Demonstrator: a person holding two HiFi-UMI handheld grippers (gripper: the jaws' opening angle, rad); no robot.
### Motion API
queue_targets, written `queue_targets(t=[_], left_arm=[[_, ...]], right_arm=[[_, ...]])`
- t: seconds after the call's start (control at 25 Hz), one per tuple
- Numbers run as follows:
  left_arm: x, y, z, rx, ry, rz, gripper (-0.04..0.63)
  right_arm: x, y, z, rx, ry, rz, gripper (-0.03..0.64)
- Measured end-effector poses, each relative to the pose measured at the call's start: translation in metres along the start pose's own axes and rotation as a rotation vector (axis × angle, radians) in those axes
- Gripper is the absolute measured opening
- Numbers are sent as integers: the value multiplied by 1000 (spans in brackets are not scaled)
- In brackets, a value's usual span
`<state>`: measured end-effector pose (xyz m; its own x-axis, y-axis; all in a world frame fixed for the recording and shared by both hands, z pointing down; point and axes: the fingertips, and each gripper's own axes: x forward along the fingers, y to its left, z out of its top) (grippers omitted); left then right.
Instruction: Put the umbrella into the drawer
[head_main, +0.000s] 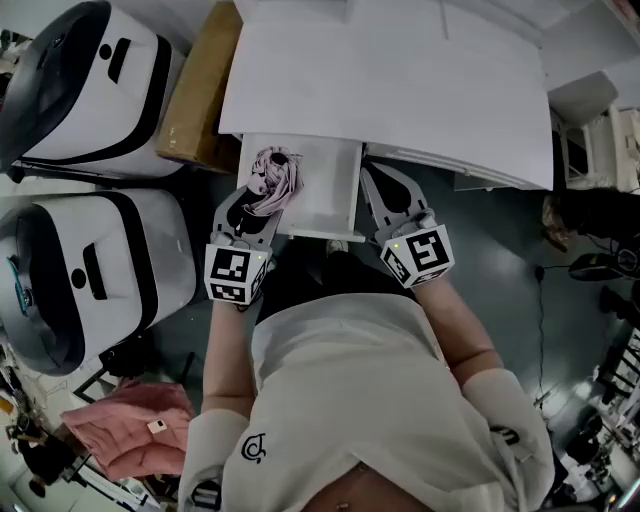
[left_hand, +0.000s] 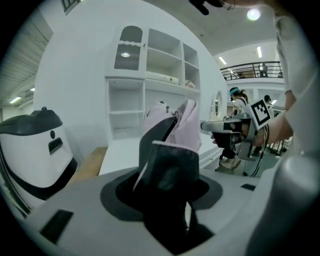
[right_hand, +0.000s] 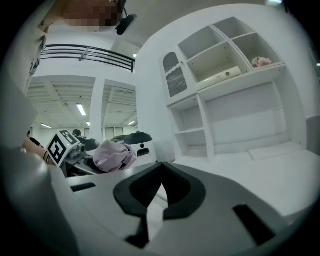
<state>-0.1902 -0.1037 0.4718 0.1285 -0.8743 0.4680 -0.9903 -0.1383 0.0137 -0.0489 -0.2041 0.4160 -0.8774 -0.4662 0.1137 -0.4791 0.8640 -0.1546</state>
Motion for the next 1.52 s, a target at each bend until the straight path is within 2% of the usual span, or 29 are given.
queue_targets(t=[0.2, 0.48, 0.72, 1.0, 1.32, 1.52], left_arm=[[57, 1, -25, 56, 79, -132, 225], [117, -17, -74, 155, 214, -368, 225], [156, -18, -128, 182, 332, -495, 225], [187, -35, -185, 214, 454, -627, 227], [212, -48, -237, 314, 556, -706, 227], [219, -56, -254, 313, 594, -710, 229]], right_arm=[[9, -22, -16, -14, 25, -64, 6], [7, -46, -52, 12, 73, -225, 6], [9, -59, -80, -30, 107, -318, 6], [1, -71, -103, -1, 116, -458, 6], [-13, -74, -124, 71, 163, -531, 6], [-31, -84, -132, 87, 182, -574, 6]])
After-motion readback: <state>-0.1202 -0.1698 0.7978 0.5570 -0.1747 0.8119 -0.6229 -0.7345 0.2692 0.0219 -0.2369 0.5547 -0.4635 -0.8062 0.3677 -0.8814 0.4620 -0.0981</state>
